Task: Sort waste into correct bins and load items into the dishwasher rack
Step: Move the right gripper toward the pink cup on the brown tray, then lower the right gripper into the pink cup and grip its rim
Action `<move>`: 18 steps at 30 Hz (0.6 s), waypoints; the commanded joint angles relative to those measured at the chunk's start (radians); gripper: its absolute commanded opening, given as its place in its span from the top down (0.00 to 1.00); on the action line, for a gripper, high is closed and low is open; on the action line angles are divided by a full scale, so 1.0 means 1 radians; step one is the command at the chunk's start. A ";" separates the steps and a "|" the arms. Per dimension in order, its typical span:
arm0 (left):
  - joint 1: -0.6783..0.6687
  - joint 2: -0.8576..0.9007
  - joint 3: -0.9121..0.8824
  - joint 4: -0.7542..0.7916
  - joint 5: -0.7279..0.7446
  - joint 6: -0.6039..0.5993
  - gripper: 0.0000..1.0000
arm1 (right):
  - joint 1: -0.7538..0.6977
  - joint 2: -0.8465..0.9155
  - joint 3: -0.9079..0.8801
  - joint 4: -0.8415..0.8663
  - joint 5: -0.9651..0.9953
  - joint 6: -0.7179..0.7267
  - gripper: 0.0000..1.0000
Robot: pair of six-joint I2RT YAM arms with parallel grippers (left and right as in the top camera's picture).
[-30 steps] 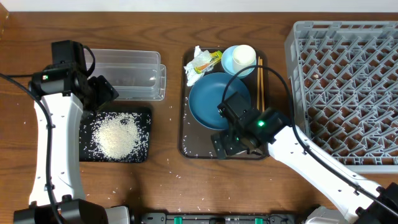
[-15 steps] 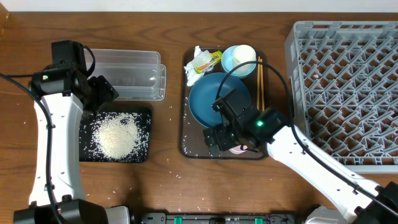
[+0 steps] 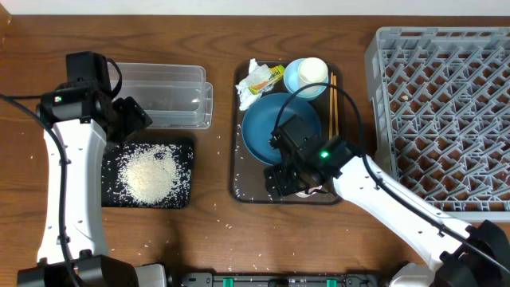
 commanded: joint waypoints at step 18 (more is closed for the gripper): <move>0.002 -0.016 -0.008 0.000 -0.001 -0.005 0.10 | 0.023 0.147 0.013 -0.032 0.176 0.124 0.54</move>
